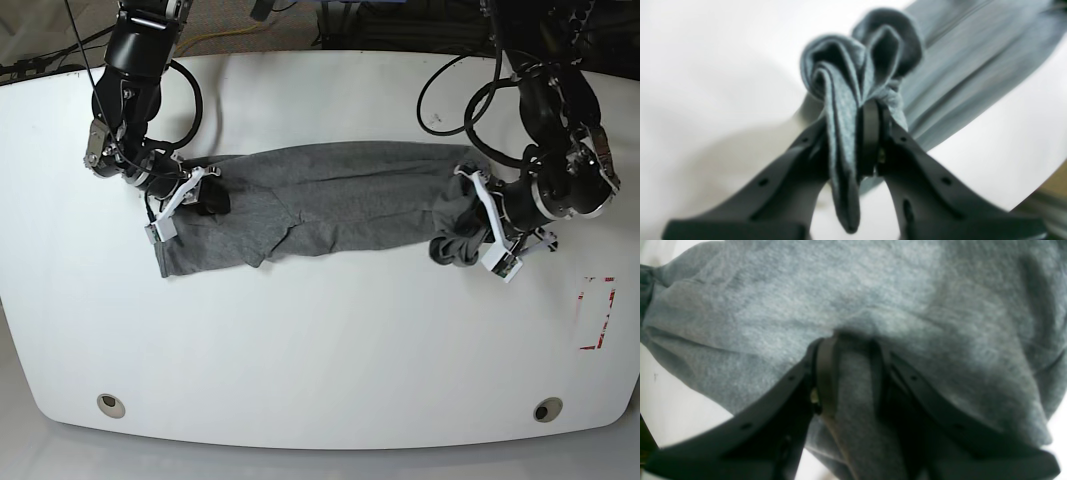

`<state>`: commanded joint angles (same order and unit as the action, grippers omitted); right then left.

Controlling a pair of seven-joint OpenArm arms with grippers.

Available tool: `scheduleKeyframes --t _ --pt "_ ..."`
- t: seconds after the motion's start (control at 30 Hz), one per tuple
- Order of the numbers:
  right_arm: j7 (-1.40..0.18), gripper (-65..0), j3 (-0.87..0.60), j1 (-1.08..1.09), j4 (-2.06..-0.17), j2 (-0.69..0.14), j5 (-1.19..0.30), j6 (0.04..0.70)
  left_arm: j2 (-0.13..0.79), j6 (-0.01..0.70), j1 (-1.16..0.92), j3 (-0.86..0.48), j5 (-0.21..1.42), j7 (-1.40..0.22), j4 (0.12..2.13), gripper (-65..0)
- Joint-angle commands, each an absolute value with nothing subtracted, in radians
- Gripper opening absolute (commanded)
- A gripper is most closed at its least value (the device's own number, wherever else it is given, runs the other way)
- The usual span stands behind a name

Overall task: Fold the T-shirt properly
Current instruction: 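Release the left gripper and grasp the strip midway toward the right gripper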

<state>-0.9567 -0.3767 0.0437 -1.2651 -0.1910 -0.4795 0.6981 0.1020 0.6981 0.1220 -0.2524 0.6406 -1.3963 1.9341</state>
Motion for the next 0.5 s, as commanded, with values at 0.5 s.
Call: scheduleKeyframes --t 0.5 --pt "-0.957 -48.4 -0.377 0.048 -1.265 -0.189 -0.481 0.698 -0.047 0.698 0.220 -0.010 0.358 -1.396 1.828 -53.9"
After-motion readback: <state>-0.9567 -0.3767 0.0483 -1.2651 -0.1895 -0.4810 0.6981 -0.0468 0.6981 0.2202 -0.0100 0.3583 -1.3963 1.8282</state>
